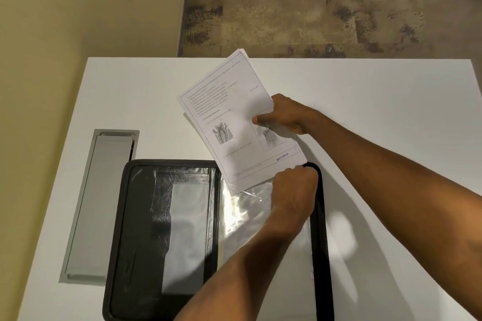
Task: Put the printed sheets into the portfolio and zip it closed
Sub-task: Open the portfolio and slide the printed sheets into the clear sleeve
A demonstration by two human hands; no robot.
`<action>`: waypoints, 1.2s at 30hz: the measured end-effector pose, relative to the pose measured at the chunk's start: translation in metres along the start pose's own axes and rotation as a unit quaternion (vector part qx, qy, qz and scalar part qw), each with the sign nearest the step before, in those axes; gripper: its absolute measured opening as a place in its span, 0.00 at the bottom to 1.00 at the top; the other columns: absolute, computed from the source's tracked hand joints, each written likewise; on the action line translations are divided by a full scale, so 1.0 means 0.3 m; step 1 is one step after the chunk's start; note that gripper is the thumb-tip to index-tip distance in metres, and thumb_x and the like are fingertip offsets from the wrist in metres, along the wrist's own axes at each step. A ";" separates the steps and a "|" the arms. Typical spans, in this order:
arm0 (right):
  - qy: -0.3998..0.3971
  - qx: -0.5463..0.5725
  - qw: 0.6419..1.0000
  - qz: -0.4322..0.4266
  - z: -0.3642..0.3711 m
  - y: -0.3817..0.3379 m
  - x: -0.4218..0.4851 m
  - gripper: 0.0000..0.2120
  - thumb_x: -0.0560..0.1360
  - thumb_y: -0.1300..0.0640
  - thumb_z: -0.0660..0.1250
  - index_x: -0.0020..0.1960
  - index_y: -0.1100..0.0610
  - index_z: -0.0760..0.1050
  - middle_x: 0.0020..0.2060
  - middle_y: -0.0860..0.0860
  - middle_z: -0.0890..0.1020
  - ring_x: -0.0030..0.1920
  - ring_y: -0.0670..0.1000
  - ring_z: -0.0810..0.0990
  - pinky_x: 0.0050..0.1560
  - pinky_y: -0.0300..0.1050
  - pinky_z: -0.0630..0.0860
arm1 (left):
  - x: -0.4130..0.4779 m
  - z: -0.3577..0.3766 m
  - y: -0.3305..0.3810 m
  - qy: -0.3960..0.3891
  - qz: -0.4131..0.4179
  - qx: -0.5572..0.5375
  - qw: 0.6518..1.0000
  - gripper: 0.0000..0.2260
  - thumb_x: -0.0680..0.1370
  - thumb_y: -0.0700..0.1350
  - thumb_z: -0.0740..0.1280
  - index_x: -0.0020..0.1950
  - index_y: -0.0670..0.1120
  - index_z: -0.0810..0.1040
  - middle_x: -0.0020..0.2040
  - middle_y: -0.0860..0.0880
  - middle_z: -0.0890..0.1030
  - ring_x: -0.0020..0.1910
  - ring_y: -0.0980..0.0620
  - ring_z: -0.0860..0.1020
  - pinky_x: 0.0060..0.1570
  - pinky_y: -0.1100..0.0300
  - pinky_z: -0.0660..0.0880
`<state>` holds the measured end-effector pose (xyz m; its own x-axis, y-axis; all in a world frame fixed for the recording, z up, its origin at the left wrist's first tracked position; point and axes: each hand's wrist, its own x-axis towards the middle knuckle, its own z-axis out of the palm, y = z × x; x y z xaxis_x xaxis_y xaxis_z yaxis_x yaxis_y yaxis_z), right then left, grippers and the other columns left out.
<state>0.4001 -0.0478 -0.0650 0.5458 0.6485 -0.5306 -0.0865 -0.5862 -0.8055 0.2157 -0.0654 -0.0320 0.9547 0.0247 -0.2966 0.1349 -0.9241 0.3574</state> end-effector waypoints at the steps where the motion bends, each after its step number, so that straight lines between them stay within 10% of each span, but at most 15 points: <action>1: -0.001 -0.004 1.000 -0.002 0.001 -0.001 0.001 0.13 0.73 0.51 0.77 0.56 0.54 0.84 0.45 0.53 0.88 0.49 0.58 0.86 0.58 0.63 0.82 | -0.001 -0.003 0.000 0.005 -0.002 -0.004 1.000 0.10 0.75 0.33 0.72 0.43 0.45 0.74 0.35 0.45 0.76 0.34 0.44 0.82 0.36 0.54 0.75; 10: 0.018 -0.005 1.000 0.015 -0.004 0.035 -0.019 0.15 0.72 0.49 0.77 0.55 0.54 0.84 0.45 0.52 0.88 0.49 0.58 0.86 0.58 0.63 0.83 | -0.036 0.041 -0.006 -0.006 0.048 0.046 0.998 0.12 0.62 0.36 0.81 0.38 0.45 0.80 0.35 0.47 0.78 0.28 0.47 0.76 0.27 0.59 0.63; 18: 0.029 0.028 0.999 0.015 -0.013 0.034 -0.009 0.11 0.75 0.52 0.77 0.55 0.54 0.83 0.46 0.52 0.87 0.50 0.57 0.86 0.53 0.53 0.82 | -0.041 0.073 -0.042 0.091 0.097 0.107 0.985 0.06 0.71 0.40 0.78 0.44 0.42 0.84 0.54 0.42 0.81 0.50 0.43 0.78 0.49 0.48 0.75; 27: 0.034 0.092 0.994 0.038 0.017 0.143 -0.047 0.29 0.70 0.43 0.78 0.66 0.54 0.80 0.56 0.51 0.86 0.60 0.56 0.82 0.67 0.58 0.78 | -0.026 0.119 -0.099 0.120 0.156 0.089 0.976 0.09 0.75 0.41 0.76 0.53 0.40 0.81 0.61 0.39 0.78 0.55 0.42 0.77 0.56 0.47 0.76; 36: 0.041 0.131 0.989 0.046 0.033 0.134 -0.063 0.09 0.77 0.55 0.76 0.56 0.49 0.81 0.52 0.48 0.86 0.57 0.53 0.84 0.66 0.51 0.78 | -0.012 0.134 -0.145 0.099 0.221 0.105 0.965 0.12 0.74 0.39 0.77 0.57 0.40 0.82 0.56 0.38 0.82 0.50 0.41 0.81 0.49 0.48 0.79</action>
<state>0.3781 -0.0790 -0.0899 0.5903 0.5503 -0.5906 -0.3464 -0.4882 -0.8011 0.1957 -0.0405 -0.0822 0.9414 -0.3364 0.0260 -0.3338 -0.9173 0.2172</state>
